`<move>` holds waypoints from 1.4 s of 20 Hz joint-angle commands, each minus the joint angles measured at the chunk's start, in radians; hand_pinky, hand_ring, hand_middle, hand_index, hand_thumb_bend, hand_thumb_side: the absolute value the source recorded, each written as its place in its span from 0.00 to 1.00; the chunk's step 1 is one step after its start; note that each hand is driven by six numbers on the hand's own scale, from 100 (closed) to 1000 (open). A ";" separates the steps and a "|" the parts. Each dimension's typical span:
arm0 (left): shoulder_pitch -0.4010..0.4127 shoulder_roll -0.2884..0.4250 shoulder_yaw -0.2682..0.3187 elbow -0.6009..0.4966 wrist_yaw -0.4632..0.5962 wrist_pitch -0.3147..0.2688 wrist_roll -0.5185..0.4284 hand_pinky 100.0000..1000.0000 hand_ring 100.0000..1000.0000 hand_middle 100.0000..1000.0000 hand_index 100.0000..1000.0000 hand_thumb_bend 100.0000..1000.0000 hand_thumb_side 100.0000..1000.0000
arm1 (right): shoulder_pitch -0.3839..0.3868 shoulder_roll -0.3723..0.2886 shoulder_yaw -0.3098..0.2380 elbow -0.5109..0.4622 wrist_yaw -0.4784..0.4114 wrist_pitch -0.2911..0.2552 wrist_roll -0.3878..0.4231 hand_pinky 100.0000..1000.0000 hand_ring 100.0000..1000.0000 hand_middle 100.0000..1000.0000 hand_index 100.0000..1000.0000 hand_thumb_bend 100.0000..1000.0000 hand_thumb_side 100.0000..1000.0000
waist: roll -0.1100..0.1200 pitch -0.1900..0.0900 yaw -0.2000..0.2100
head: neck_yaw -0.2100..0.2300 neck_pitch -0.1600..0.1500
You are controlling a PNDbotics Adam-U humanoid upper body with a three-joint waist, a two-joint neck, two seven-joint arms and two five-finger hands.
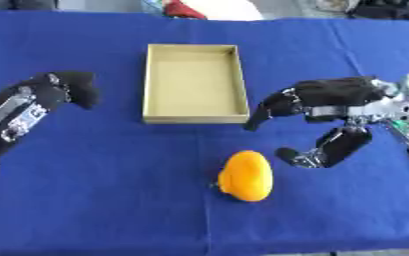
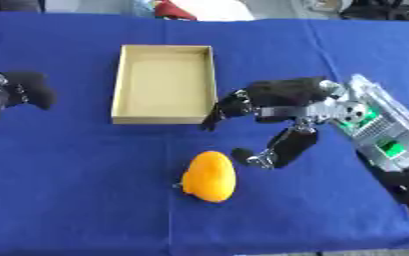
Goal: Pick up objects on the table and place them in the box.
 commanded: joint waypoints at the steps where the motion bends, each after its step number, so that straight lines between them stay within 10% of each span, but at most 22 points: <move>1: -0.015 0.014 0.002 -0.011 0.003 -0.002 -0.004 0.68 0.69 0.66 0.87 0.00 0.95 | -0.006 0.001 -0.001 0.007 0.037 -0.026 0.012 0.80 0.82 0.74 0.91 0.00 0.16 | 0.003 -0.016 0.000 | -0.010 -0.006; 28: -0.017 0.013 0.003 -0.010 0.004 -0.003 -0.006 0.68 0.70 0.66 0.87 0.00 0.95 | 0.024 0.080 0.028 0.022 0.353 -0.185 0.012 0.84 0.85 0.79 0.79 0.00 0.24 | 0.007 -0.015 0.001 | -0.039 -0.017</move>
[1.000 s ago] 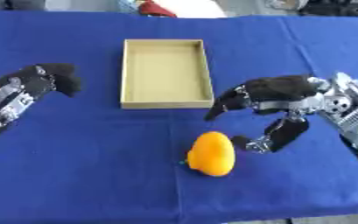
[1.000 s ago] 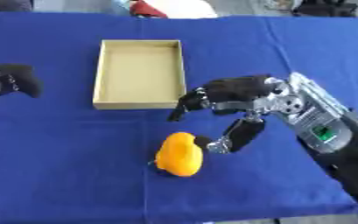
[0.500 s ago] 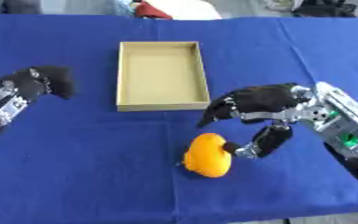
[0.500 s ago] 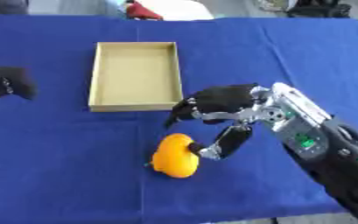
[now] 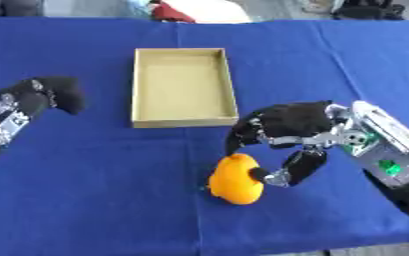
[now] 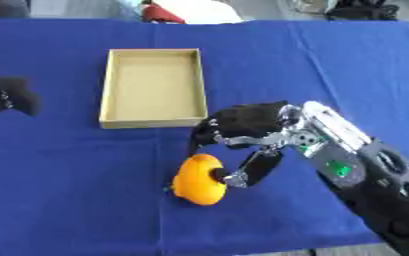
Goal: Pick up objects on the table and place them in the box.
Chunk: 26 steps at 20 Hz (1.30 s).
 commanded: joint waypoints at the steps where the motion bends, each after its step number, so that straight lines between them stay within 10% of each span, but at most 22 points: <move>1: -0.012 0.013 0.003 -0.010 0.001 -0.001 -0.003 0.68 0.70 0.66 0.87 0.00 0.95 | -0.019 -0.003 -0.006 -0.015 0.032 -0.104 0.075 0.84 0.85 0.79 0.77 0.00 0.24 | 0.006 -0.015 0.000 | -0.007 -0.008; 8: -0.013 0.011 0.002 -0.010 0.002 0.000 -0.005 0.68 0.70 0.66 0.87 0.00 0.96 | -0.025 0.021 -0.006 0.013 0.062 -0.118 0.005 0.81 0.79 0.74 0.64 0.00 0.22 | 0.007 -0.014 0.001 | -0.012 -0.010; 16: -0.013 0.011 0.003 -0.011 0.005 0.000 -0.003 0.68 0.70 0.66 0.87 0.00 0.97 | -0.031 0.043 -0.026 0.074 0.121 -0.124 -0.269 0.76 0.68 0.60 0.30 0.00 0.19 | 0.009 -0.016 0.002 | -0.014 -0.015; 26: -0.011 0.014 0.004 -0.012 0.011 0.003 -0.002 0.68 0.70 0.66 0.87 0.00 0.96 | -0.138 -0.038 -0.082 0.071 0.045 -0.050 -0.368 0.77 0.68 0.61 0.30 0.00 0.15 | 0.003 -0.025 -0.001 | -0.009 -0.015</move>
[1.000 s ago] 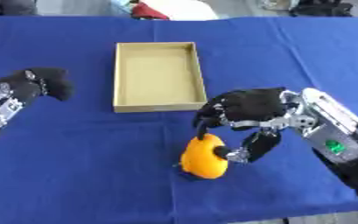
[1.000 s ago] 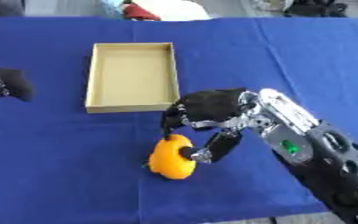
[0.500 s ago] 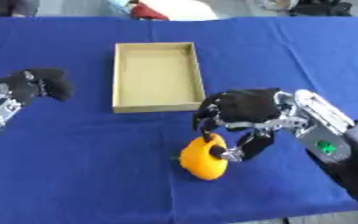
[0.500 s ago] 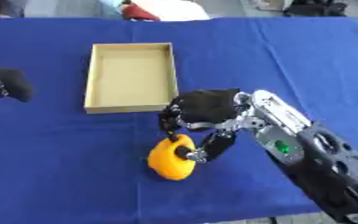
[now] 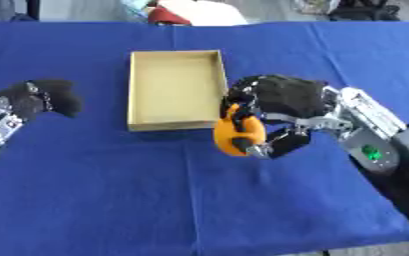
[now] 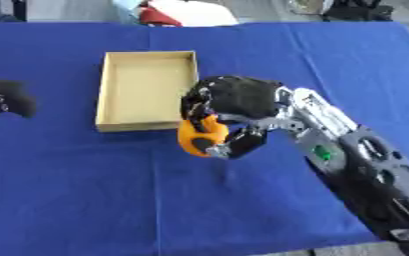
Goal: Pick up objects on the table and place them in the box.
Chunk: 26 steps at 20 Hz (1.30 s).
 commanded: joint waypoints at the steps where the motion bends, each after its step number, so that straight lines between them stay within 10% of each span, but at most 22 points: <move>1: -0.012 0.016 0.004 -0.013 0.006 0.002 0.001 0.68 0.70 0.66 0.87 0.00 0.96 | -0.051 -0.063 -0.032 -0.015 -0.049 0.030 -0.002 0.77 0.68 0.61 0.30 0.00 0.15 | 0.001 -0.017 0.003 | -0.002 -0.012; 10: -0.053 0.006 -0.006 -0.027 0.034 0.004 -0.005 0.68 0.70 0.66 0.87 0.00 0.94 | -0.160 -0.101 -0.112 0.160 -0.093 0.116 -0.025 0.77 0.67 0.61 0.31 0.00 0.12 | -0.001 -0.005 0.073 | -0.037 -0.039; 26: -0.136 -0.022 -0.034 -0.052 0.093 0.018 -0.036 0.68 0.70 0.66 0.87 0.00 0.91 | -0.268 0.034 -0.241 0.585 0.154 0.137 -0.155 0.76 0.67 0.62 0.34 0.00 0.10 | -0.012 0.020 0.234 | -0.149 -0.082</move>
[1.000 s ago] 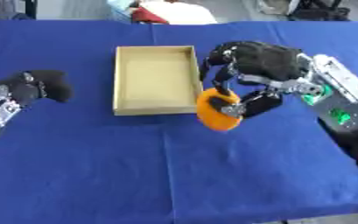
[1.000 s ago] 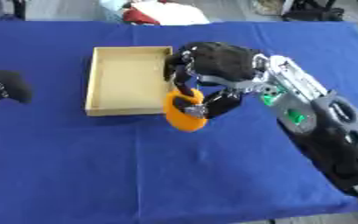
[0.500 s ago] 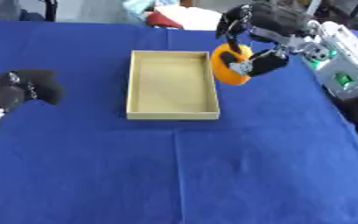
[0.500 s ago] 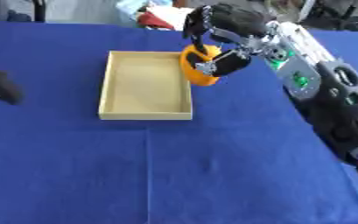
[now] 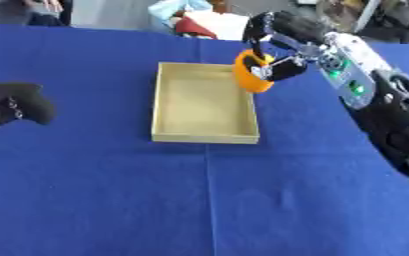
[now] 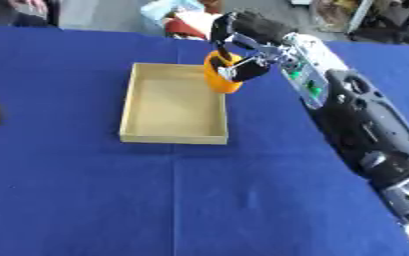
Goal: Pick up objects on the table and place them in the box.
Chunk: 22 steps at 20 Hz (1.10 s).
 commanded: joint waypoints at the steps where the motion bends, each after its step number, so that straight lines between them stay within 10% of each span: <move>1: -0.020 0.004 -0.004 -0.021 0.014 0.001 -0.009 0.68 0.70 0.66 0.87 0.00 0.91 | -0.035 0.023 -0.028 0.061 0.060 0.000 -0.025 0.76 0.67 0.62 0.35 0.00 0.10 | 0.005 -0.014 0.006 | -0.016 -0.015; 6: -0.025 0.000 -0.007 -0.022 0.016 0.002 -0.014 0.68 0.70 0.66 0.87 0.00 0.92 | -0.056 0.092 -0.030 0.133 0.153 -0.020 -0.044 0.77 0.69 0.65 0.47 0.00 0.12 | 0.010 -0.011 0.009 | -0.023 -0.013; 13: -0.024 -0.002 -0.010 -0.019 0.017 0.003 -0.019 0.68 0.70 0.66 0.87 0.00 0.92 | -0.073 0.115 -0.021 0.127 0.260 -0.032 -0.018 0.82 0.77 0.76 0.92 0.00 0.18 | 0.013 -0.015 -0.002 | -0.020 -0.007; 22: -0.014 0.002 -0.010 -0.019 0.022 0.004 -0.018 0.68 0.70 0.66 0.87 0.00 0.91 | -0.112 0.054 -0.020 -0.013 0.171 -0.014 0.055 0.82 0.77 0.76 0.93 0.00 0.16 | 0.011 -0.030 -0.018 | -0.016 0.004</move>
